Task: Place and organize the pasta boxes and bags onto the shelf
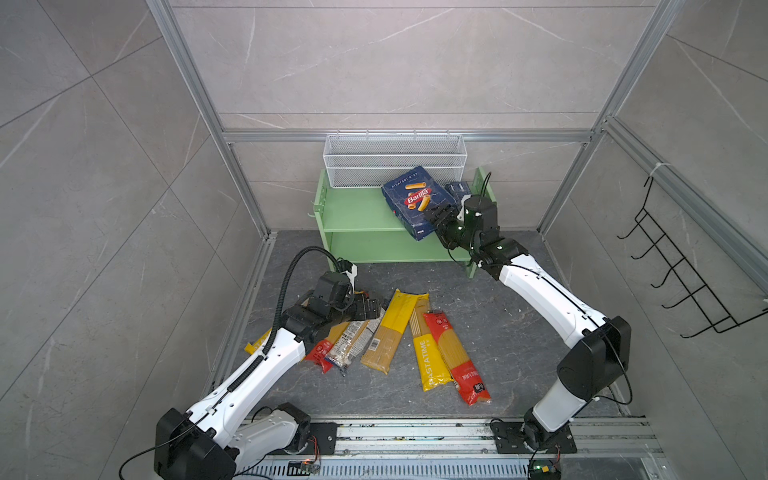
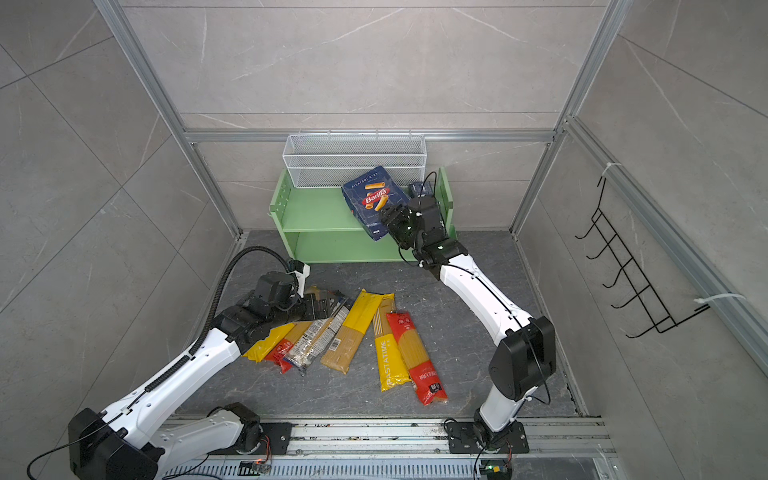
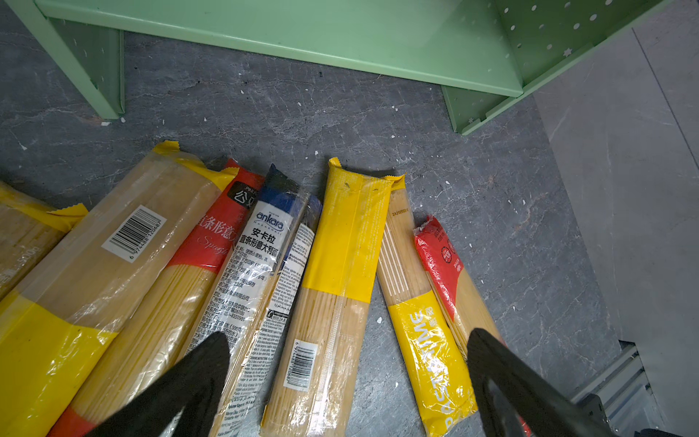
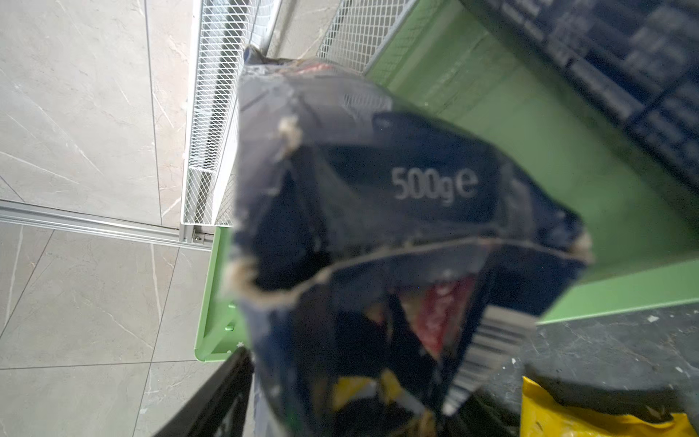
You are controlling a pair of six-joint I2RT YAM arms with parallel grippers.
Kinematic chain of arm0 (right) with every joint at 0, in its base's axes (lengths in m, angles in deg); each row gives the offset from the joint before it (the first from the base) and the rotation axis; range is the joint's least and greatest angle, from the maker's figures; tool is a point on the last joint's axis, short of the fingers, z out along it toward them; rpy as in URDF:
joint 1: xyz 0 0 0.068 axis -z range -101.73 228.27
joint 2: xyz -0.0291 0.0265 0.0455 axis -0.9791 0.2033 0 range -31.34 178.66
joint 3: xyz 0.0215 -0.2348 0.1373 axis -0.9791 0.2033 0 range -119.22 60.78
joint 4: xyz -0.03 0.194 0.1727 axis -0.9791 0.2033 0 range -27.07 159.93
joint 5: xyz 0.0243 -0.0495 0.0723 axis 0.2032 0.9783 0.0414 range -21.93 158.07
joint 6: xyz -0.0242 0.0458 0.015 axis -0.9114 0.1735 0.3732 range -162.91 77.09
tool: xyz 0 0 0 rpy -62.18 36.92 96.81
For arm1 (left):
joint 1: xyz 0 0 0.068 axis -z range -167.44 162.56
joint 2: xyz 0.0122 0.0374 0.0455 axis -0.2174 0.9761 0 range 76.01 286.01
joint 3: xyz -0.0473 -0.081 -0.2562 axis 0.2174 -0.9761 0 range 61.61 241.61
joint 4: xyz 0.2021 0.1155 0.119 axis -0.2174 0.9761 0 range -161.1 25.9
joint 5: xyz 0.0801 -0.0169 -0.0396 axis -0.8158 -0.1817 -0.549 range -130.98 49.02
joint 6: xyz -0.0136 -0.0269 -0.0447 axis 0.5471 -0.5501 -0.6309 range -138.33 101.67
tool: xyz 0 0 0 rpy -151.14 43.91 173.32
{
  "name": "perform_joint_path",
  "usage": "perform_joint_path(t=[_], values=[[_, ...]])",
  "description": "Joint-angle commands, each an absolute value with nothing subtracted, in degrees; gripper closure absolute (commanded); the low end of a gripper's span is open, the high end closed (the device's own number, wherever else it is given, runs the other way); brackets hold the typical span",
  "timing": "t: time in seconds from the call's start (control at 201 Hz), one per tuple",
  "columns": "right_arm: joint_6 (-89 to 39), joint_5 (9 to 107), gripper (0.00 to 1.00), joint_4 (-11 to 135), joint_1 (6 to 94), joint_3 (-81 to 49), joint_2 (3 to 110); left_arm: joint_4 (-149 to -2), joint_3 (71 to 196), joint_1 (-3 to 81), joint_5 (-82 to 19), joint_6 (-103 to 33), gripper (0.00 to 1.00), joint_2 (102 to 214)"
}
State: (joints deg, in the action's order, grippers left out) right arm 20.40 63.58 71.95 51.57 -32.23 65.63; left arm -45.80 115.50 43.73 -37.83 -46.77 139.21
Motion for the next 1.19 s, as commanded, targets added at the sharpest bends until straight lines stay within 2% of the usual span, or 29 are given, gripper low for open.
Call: perform_joint_path(t=[0.0, 0.06, 0.075, 0.403, 0.602, 0.836, 1.015, 1.19], values=[[20.2, 62.9, 0.26, 68.0, 51.2, -35.1, 65.5, -46.2, 117.1, 43.5, -37.7, -46.7, 0.0, 138.3], [20.4, 62.6, 0.03, 68.3, 51.2, -34.5, 65.0, -46.2, 117.3, 43.5, -37.8, -46.7, 0.0, 138.2], [20.7, 62.5, 0.01, 68.8, 51.2, -34.4, 64.8, -46.1, 117.5, 43.4, -37.9, -46.7, 0.0, 138.3], [20.9, 61.8, 0.01, 71.7, 50.8, -31.7, 60.3, -44.6, 122.2, 42.1, -39.2, -46.7, 0.02, 141.2], [21.3, 60.1, 0.01, 73.8, 50.2, -29.6, 56.8, -43.4, 129.8, 40.9, -40.9, -45.9, 0.05, 144.3], [19.0, 60.4, 0.01, 76.4, 50.1, -25.3, 50.4, -43.7, 140.6, 40.0, -42.6, -45.1, 0.11, 152.5], [12.0, 65.4, 0.01, 81.6, 50.1, -25.5, 45.1, -44.6, 149.9, 39.9, -44.0, -44.5, 0.15, 161.4], [8.4, 66.5, 0.01, 84.2, 50.1, -24.0, 42.2, -44.2, 161.3, 39.9, -46.6, -43.6, 0.24, 171.0]])
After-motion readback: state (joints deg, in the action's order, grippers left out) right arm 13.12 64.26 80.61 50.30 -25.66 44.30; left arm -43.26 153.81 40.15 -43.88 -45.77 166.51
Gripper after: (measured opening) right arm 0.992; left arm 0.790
